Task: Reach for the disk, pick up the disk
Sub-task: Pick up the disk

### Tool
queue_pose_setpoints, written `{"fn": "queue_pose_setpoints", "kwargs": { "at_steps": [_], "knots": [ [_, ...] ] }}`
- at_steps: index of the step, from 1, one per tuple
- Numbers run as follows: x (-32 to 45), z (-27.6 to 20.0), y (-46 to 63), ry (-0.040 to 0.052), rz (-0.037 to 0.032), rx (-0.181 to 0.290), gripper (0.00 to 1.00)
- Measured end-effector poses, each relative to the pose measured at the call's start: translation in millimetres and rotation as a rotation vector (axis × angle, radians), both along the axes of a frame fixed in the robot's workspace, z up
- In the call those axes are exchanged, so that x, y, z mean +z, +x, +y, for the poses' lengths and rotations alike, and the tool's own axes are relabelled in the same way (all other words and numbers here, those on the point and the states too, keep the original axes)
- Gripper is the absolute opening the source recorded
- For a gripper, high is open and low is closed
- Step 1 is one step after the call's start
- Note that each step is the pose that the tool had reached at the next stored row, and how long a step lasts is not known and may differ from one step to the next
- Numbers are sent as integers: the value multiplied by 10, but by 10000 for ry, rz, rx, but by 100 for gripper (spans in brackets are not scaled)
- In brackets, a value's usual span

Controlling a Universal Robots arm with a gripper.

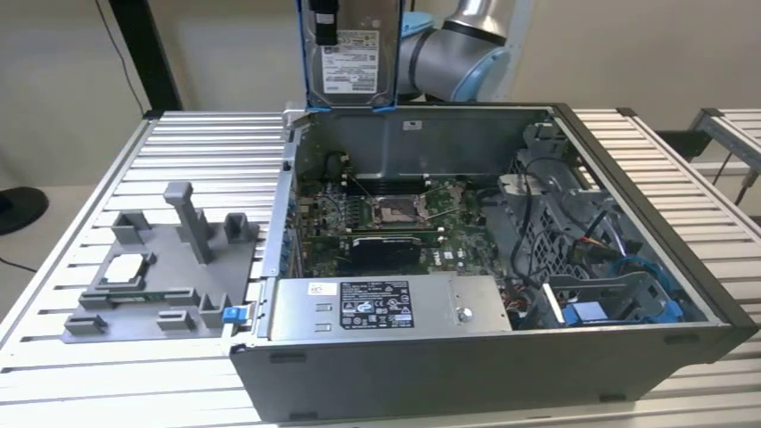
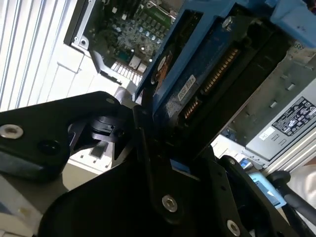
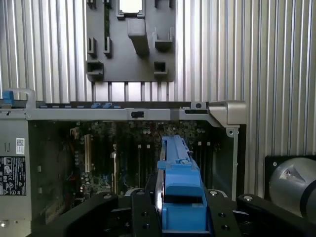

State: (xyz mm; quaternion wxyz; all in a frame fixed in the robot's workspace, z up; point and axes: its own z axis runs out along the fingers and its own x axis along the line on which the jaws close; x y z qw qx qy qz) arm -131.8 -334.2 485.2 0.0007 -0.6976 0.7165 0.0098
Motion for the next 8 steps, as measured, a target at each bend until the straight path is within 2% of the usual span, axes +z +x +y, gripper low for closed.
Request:
{"fn": "queue_pose_setpoints", "kwargs": {
  "at_steps": [8],
  "knots": [
    [0,0,337,0,2,0,0]
  ]
}}
